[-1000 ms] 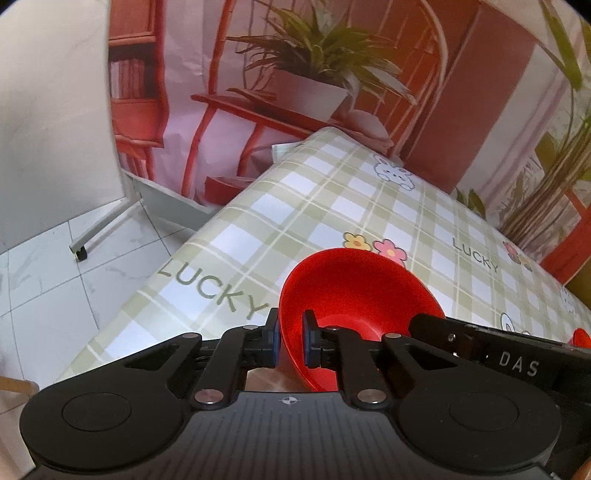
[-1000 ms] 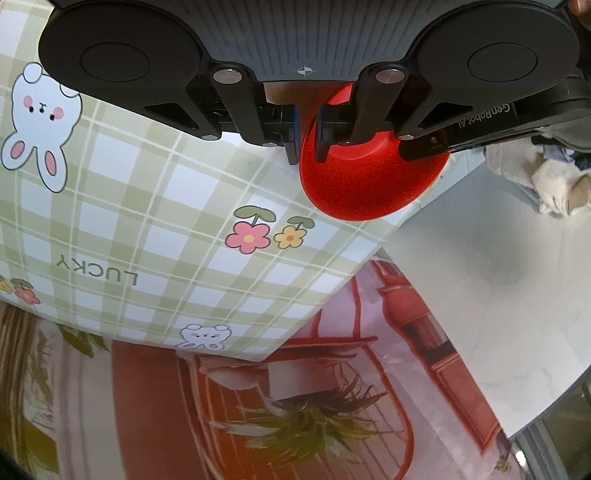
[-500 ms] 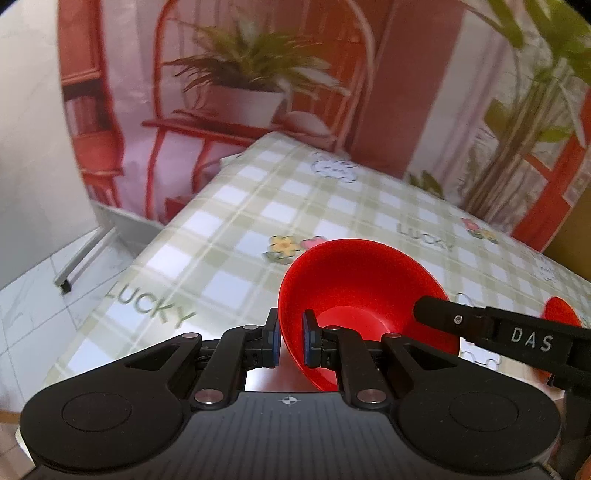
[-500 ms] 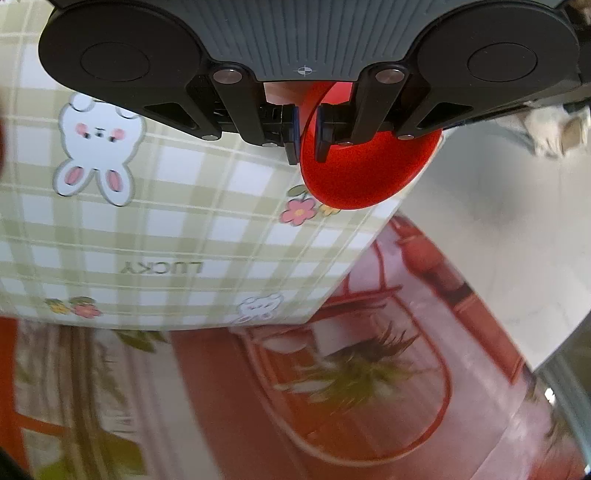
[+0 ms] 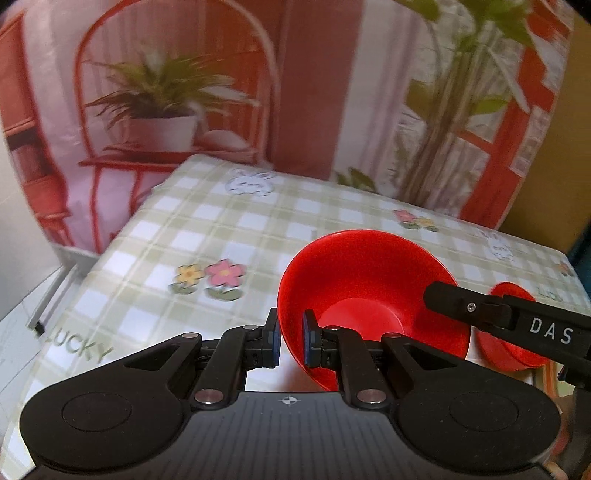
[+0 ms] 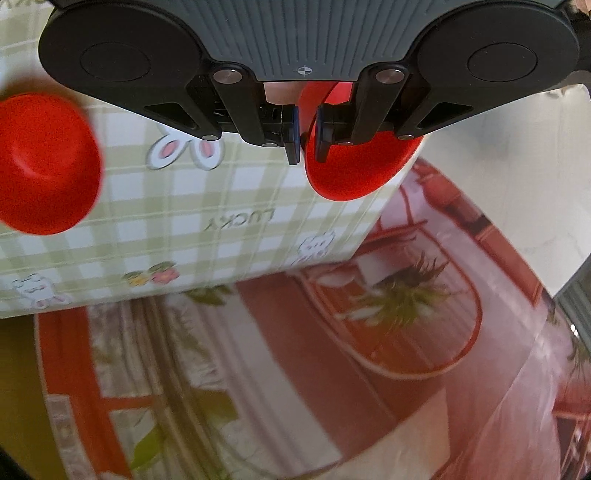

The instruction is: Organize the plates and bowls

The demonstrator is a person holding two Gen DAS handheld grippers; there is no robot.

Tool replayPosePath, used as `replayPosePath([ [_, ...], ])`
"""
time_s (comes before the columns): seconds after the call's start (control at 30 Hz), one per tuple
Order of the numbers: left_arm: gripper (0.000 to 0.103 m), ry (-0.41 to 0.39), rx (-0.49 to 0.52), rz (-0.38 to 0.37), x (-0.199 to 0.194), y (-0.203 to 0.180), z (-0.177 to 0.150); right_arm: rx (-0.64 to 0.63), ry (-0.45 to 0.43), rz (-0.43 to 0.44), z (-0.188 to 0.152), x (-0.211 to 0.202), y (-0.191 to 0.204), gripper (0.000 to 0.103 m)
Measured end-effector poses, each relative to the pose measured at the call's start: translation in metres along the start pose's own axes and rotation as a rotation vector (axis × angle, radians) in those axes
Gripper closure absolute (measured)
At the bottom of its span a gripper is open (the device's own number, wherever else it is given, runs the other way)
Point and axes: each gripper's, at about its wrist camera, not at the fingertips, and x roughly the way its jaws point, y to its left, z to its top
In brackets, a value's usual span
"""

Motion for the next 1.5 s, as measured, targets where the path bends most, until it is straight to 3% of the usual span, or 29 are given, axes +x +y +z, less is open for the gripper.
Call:
replayPosePath([
  [0.4, 0.090, -0.008, 0.120, -0.167, 0.015, -0.073, 0.020, 0.121, -0.133, -0.076, 0.018, -0.052, -0.066, 0.095],
  [0.7, 0.090, 0.016, 0.195, -0.234, 0.034, -0.126, 0.024, 0.156, -0.201, -0.166, 0.024, -0.078, -0.112, 0.095],
  [1.1, 0.090, 0.065, 0.261, -0.256, 0.056, -0.164, 0.008, 0.214, -0.204, -0.221, 0.019, -0.092, -0.160, 0.095],
  [1.5, 0.090, 0.093, 0.298, -0.240, 0.070, -0.172, -0.001, 0.242, -0.173, -0.244, 0.012, -0.086, -0.179, 0.095],
])
